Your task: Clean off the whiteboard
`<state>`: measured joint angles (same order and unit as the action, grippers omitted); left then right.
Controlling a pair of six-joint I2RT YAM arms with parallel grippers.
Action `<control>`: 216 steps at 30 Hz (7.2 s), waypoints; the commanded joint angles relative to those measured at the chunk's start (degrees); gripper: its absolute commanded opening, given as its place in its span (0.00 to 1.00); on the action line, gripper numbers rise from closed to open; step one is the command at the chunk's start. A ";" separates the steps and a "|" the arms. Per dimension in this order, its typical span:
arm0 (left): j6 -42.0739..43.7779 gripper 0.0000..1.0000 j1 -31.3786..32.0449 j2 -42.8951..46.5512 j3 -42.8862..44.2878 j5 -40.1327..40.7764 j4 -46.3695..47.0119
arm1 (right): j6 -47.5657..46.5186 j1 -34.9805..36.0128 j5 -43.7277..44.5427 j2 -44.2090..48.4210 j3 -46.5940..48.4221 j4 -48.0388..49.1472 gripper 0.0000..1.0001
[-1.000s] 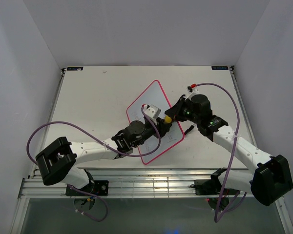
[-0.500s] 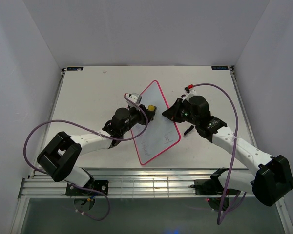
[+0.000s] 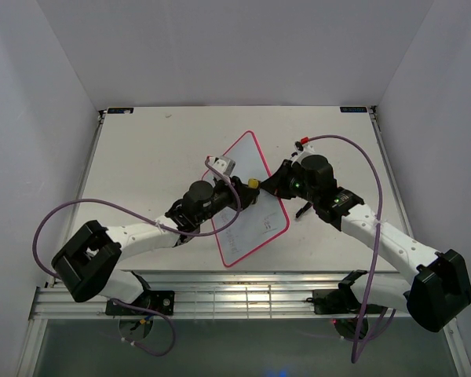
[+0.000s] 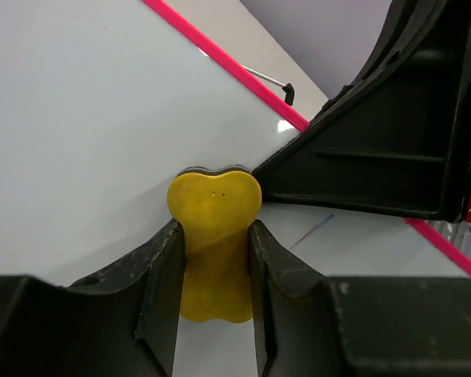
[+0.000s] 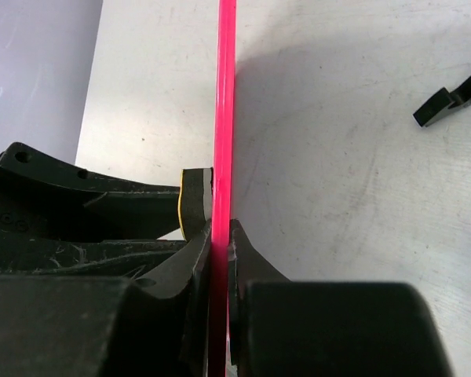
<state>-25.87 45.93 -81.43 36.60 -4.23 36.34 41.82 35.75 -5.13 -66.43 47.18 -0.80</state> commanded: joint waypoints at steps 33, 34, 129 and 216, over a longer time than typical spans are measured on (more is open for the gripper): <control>-23.36 0.00 15.24 2.33 6.55 3.18 -30.45 | 0.63 3.45 -2.96 2.10 5.02 11.52 0.08; -22.48 0.00 15.33 2.24 6.90 2.91 -30.01 | 0.54 3.45 -3.40 2.01 5.38 11.43 0.08; -1.11 0.00 13.75 6.11 -4.26 15.92 -16.47 | 1.77 4.86 -4.45 2.01 8.02 6.07 0.08; -3.22 0.00 19.46 -1.44 -11.36 13.46 -11.83 | 1.77 4.95 1.52 1.31 9.07 4.93 0.08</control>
<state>-24.80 66.39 -75.77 30.11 13.69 34.00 38.98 37.15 -0.40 -67.11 52.07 -8.27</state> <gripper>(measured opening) 0.436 0.173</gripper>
